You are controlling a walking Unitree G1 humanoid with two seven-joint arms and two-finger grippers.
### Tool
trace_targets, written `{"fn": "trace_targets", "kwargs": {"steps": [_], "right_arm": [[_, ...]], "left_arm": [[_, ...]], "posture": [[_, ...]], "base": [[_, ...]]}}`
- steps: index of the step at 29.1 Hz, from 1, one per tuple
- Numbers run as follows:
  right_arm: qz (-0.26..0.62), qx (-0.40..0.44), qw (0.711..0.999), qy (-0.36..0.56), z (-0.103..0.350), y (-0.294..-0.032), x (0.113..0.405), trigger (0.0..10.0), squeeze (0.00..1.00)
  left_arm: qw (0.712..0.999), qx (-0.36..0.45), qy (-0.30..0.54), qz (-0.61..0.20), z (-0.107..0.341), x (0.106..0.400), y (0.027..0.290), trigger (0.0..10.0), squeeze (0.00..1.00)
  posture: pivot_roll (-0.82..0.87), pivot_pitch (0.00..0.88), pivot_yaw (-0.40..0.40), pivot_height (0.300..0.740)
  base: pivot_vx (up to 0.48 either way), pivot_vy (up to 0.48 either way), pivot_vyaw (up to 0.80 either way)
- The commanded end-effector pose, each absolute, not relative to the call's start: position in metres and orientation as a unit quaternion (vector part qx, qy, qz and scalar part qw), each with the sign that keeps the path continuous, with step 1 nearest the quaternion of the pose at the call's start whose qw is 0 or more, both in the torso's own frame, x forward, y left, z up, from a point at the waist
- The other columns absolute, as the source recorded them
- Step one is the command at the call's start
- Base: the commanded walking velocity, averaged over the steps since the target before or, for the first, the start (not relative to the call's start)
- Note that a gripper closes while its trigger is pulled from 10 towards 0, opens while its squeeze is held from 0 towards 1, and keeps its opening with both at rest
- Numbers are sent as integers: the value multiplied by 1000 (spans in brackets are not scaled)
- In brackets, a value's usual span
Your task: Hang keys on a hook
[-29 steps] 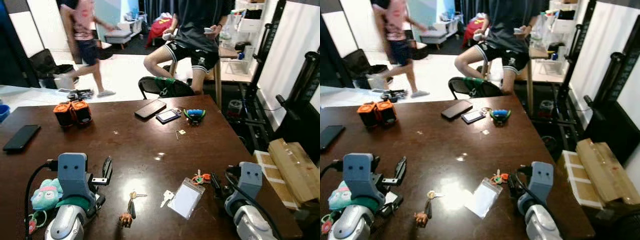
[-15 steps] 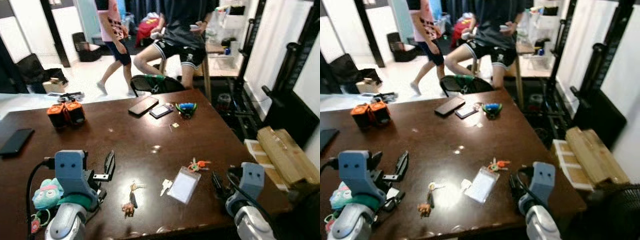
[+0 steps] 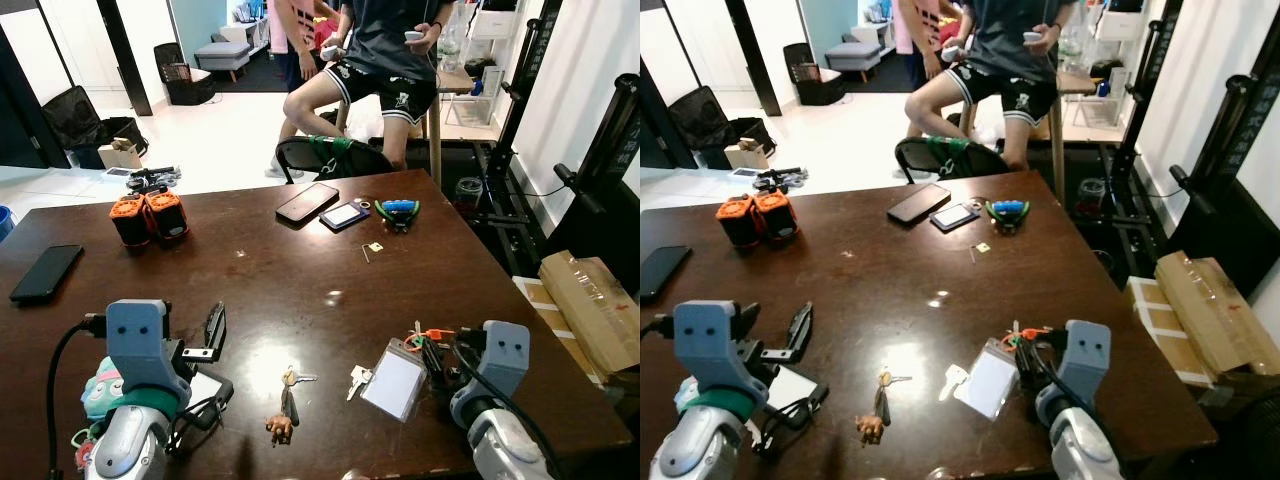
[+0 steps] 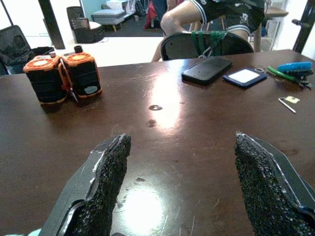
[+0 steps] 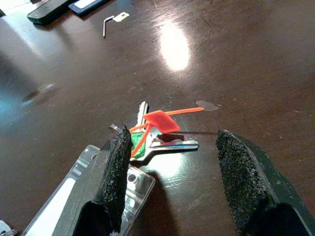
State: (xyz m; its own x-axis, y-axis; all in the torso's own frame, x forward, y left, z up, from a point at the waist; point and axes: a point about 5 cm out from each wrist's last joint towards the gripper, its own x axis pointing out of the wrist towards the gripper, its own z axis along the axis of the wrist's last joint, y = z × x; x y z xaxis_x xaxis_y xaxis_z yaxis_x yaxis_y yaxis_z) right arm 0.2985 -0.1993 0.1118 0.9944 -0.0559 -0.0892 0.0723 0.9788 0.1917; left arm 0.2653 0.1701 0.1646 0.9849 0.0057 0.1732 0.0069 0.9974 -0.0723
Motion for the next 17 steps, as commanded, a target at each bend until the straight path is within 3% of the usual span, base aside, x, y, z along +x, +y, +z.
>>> {"fn": "trace_targets", "kwargs": {"steps": [1,17], "right_arm": [[-36,111,990,83,94,-197,292,10000,0],[-31,111,989,88,92,-194,290,10000,0]], "left_arm": [[997,-23,-77,3,162,263,173,10000,0],[997,-29,-75,1,162,262,172,10000,0]], "posture": [[-165,34,165,740],[-159,36,162,740]], "base": [[0,0,0],[0,-474,0]]}}
